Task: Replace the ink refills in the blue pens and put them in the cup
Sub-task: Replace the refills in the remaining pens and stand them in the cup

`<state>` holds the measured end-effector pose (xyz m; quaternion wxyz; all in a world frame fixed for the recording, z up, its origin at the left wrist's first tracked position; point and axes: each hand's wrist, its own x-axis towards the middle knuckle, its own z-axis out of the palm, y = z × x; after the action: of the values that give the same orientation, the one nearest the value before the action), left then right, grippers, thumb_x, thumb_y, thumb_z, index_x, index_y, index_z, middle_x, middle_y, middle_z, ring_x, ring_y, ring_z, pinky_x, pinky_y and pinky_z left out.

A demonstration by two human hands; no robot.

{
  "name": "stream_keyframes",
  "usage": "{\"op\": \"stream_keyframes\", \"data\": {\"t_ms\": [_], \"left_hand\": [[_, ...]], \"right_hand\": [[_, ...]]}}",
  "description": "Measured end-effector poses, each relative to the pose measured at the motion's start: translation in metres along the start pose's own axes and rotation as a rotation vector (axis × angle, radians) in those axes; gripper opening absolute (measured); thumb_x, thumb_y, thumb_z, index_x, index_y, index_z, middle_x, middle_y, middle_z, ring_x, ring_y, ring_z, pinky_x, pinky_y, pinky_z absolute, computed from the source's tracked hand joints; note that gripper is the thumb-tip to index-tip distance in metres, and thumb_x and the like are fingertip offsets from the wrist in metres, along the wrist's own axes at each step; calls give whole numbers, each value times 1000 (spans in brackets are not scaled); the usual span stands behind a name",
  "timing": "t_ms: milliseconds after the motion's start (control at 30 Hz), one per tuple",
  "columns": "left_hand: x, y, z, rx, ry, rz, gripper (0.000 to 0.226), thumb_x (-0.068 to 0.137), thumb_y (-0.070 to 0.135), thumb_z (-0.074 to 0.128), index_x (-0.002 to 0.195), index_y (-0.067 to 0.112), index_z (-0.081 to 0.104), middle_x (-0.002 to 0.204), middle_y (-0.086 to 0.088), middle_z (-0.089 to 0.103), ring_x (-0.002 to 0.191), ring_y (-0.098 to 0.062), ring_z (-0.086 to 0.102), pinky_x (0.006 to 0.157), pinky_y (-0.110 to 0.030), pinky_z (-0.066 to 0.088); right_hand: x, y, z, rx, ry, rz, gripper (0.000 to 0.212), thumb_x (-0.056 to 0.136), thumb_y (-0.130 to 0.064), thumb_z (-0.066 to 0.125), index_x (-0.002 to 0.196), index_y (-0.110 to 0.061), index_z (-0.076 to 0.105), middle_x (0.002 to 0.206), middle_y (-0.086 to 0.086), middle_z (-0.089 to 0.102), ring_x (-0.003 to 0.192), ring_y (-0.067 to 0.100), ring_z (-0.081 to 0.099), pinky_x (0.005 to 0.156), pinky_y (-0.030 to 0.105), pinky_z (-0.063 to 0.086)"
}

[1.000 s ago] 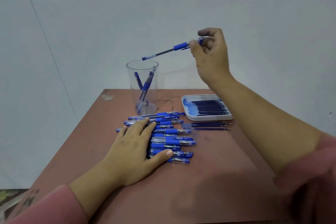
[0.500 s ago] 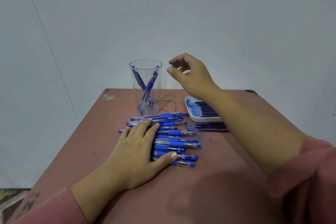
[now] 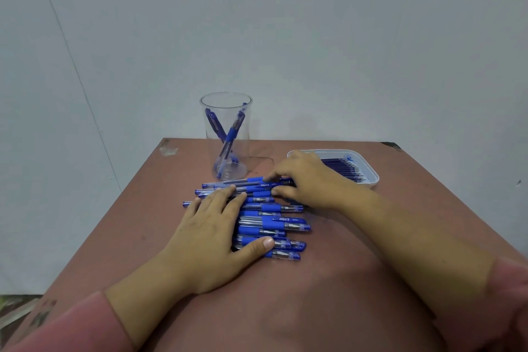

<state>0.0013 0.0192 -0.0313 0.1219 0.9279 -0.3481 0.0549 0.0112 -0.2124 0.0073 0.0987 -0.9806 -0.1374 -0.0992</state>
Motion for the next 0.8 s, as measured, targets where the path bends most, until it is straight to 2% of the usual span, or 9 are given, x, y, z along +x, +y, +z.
{"op": "stream_keyframes", "data": {"t_ms": [133,200,267,333,467,533,633,700,800], "left_hand": [[0,0,-1,-23,5,7,105,66,92,0,153,33,7,159,12,7,145,-7,5,120,-42,2],[1,2,-6,-43,47,22,102,69,91,0,153,33,7,159,12,6,146,-7,4,120,-47,1],[6,3,-13,-50,144,65,94,77,87,8,152,32,15,158,10,14,145,-9,10,120,-47,2],[15,3,-19,-47,254,133,81,85,78,23,148,29,31,153,8,30,141,-11,25,119,-44,12],[38,6,-30,-35,374,294,54,89,57,47,133,26,53,128,8,60,114,-12,57,97,-27,43],[48,12,-34,-66,342,310,43,89,49,56,127,29,58,113,11,68,100,-9,64,83,-30,55],[56,16,-30,-119,369,337,30,88,47,54,110,30,64,92,12,71,80,-7,66,64,-33,57],[57,14,-21,-133,364,341,31,90,51,46,108,32,64,87,13,69,75,-5,63,61,-32,56],[57,6,-12,-179,347,326,27,91,46,51,111,33,64,88,14,68,76,-3,61,64,-31,55]], "right_hand": [[-2,-8,-4,109,42,27,22,92,-26,62,113,-28,65,89,-20,50,101,9,43,89,28,33],[-4,-10,-10,170,63,46,18,92,-24,61,109,-27,66,84,-16,54,93,11,51,81,25,39],[-8,-9,-19,225,90,55,16,92,-25,61,107,-25,66,86,-12,61,85,7,56,74,14,41],[-17,-9,-30,270,112,58,14,93,-28,61,105,-28,66,90,-18,62,88,-2,55,72,7,40],[-41,-10,-42,389,151,77,14,92,-28,62,94,-42,61,86,-23,65,86,-8,59,74,7,42],[-50,-7,-39,458,155,80,15,92,-26,62,93,-42,62,85,-20,68,83,-2,63,76,13,46],[-59,0,-22,520,232,87,14,92,-25,63,96,-38,65,90,-18,68,89,2,63,81,22,49],[-62,4,-9,426,336,65,16,88,-28,67,96,-41,64,93,-22,65,96,2,60,84,22,48],[-59,7,1,259,453,-42,17,84,-27,72,101,-28,70,94,-23,62,96,1,57,84,15,43]]}}
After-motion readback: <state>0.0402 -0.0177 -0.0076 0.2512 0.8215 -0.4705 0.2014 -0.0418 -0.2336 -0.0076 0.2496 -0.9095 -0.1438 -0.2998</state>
